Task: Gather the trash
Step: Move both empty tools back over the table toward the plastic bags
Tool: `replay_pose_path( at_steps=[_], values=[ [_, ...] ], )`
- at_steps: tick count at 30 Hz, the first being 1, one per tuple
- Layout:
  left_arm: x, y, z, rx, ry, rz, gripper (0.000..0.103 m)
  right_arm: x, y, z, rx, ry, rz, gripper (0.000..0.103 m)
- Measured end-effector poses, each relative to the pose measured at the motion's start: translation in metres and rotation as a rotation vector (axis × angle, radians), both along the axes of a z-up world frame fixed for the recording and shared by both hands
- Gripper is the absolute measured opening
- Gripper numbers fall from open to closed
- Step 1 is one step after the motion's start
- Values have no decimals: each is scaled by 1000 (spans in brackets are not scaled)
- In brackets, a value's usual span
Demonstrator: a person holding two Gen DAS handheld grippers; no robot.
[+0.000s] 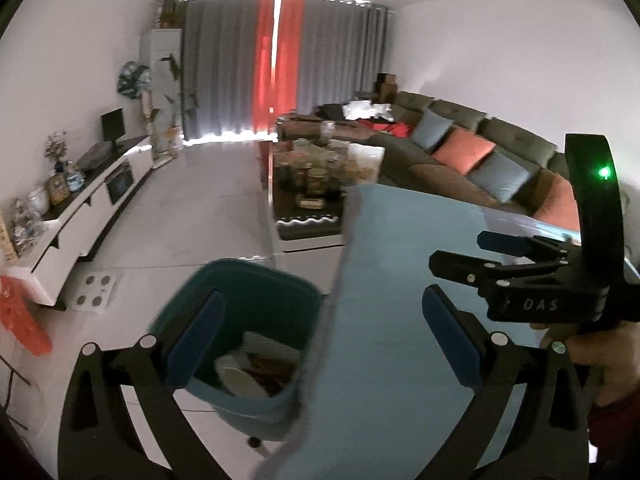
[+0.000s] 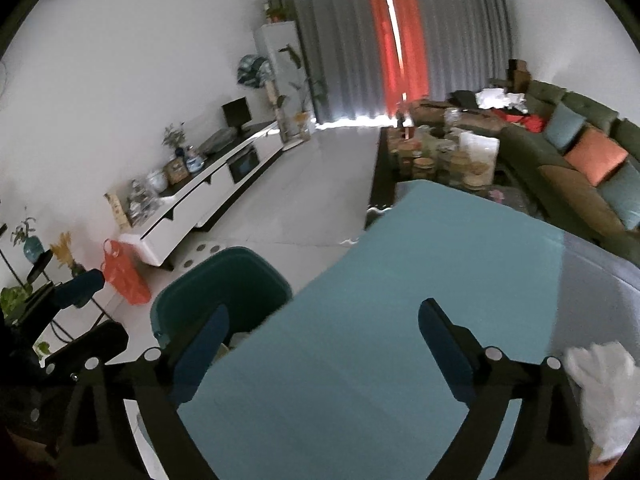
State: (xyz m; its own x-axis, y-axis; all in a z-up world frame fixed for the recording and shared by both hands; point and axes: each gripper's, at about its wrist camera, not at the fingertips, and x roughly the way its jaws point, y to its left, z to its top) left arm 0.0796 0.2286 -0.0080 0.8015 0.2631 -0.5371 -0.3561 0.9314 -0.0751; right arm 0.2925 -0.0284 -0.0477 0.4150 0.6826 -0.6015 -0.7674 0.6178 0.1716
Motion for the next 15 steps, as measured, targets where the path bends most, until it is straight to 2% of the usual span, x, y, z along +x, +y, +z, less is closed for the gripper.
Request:
replay_pose_path(
  at_steps=[6, 15],
  values=[
    [12, -39, 3, -6, 4, -59, 97, -1, -44, 5, 15, -34, -79, 96],
    [19, -74, 8, 3, -9, -102, 97, -13, -106, 20, 35, -114, -196, 96]
  ],
)
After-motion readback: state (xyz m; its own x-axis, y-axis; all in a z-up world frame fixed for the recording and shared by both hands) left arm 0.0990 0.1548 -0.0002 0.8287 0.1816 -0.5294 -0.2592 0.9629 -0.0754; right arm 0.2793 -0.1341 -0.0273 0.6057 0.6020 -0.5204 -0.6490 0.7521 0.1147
